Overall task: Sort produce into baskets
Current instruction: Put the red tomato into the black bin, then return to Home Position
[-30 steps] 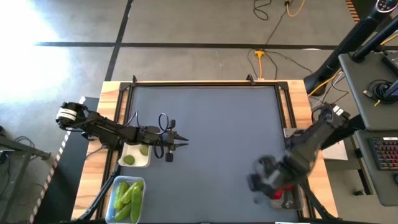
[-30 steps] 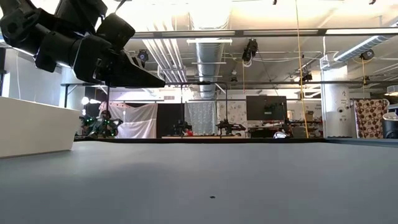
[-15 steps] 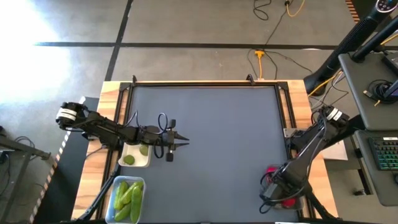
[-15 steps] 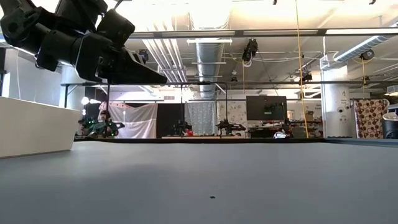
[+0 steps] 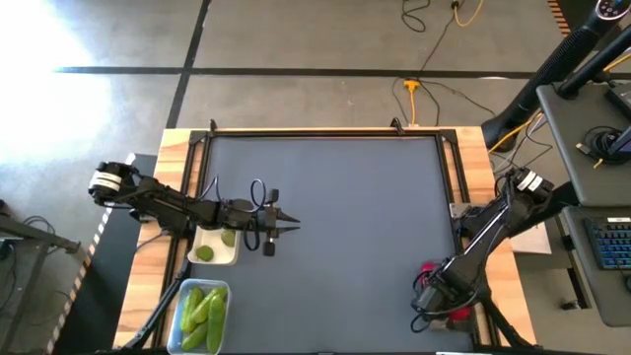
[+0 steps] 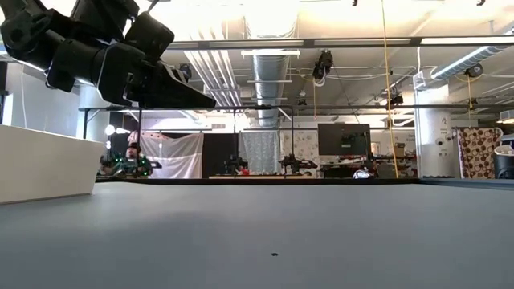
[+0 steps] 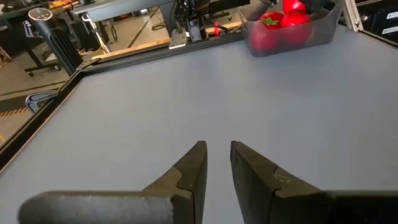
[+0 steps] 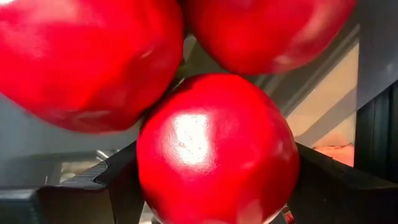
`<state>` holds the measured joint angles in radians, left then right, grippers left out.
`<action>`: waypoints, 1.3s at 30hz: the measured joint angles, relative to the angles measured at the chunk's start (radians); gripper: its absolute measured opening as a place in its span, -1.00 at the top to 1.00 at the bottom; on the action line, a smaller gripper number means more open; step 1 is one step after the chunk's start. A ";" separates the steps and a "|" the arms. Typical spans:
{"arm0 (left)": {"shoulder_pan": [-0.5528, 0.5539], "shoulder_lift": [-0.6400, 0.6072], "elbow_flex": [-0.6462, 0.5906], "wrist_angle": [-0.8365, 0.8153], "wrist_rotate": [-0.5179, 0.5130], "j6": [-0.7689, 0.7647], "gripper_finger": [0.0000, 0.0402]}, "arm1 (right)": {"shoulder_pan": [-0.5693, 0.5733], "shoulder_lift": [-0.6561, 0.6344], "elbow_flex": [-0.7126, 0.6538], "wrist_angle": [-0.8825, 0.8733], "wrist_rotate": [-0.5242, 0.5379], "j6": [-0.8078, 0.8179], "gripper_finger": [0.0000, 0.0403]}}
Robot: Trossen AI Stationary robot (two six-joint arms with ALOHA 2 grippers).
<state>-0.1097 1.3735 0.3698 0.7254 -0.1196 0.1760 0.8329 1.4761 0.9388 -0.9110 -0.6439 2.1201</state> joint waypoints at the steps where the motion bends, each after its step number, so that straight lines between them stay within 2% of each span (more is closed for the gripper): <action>1: 0.000 0.000 0.000 0.000 0.000 -0.001 0.72 | 0.000 0.000 -0.009 0.015 0.001 0.002 -0.44; 10: 0.000 0.000 0.000 -0.010 0.000 -0.001 0.72 | -0.016 -0.001 -0.020 0.020 -0.001 0.034 -0.83; 15: 0.000 0.000 0.002 -0.009 -0.001 0.000 0.72 | -0.079 -0.041 -0.007 -0.043 -0.040 0.053 -0.86; 20: 0.000 0.000 0.005 -0.008 -0.001 0.008 0.72 | -0.143 -0.070 0.060 -0.176 -0.012 0.024 -0.85; 25: 0.000 0.000 0.005 -0.007 -0.001 0.023 0.72 | -0.186 -0.069 0.154 -0.382 0.079 -0.045 -0.85; 29: 0.000 0.000 0.005 -0.007 -0.001 0.023 0.72 | -0.224 -0.069 0.199 -0.497 0.217 -0.100 -0.85; 34: 0.000 0.000 0.005 -0.007 -0.001 0.019 0.72 | -0.282 -0.069 0.189 -0.531 0.430 -0.152 -0.85; 39: 0.000 0.000 0.005 -0.007 -0.001 0.018 0.72 | -0.367 -0.069 0.125 -0.527 0.529 -0.239 -0.85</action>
<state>-0.1097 1.3731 0.3752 0.7181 -0.1202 0.1936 0.4662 1.4068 1.0637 -1.4377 -0.1151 1.8815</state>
